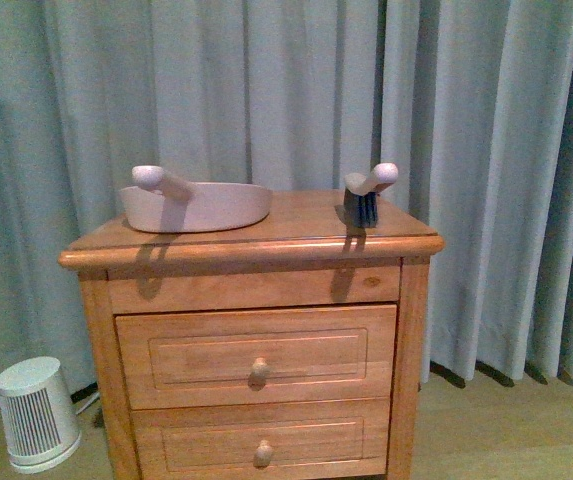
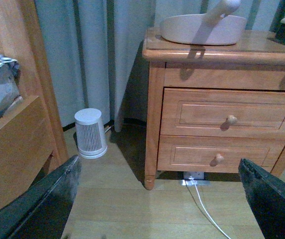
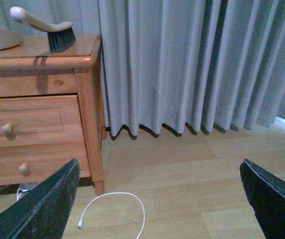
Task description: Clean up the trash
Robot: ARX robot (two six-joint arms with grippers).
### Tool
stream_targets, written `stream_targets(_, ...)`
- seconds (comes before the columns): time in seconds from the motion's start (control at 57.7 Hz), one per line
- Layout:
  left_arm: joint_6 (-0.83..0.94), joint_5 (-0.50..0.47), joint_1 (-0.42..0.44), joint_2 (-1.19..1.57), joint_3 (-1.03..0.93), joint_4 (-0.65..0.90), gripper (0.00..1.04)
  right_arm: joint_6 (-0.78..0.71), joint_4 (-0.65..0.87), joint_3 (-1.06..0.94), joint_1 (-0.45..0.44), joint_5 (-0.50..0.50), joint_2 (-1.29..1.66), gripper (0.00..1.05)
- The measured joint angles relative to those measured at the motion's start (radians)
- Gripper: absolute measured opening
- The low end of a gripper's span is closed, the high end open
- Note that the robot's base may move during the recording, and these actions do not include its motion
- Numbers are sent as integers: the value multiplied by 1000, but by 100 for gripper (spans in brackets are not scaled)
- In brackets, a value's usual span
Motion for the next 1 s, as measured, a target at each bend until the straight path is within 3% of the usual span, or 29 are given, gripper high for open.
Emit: stream_targets(1.005,0,0,0,0,0,0,97,0,0,0,0,0,0,97)
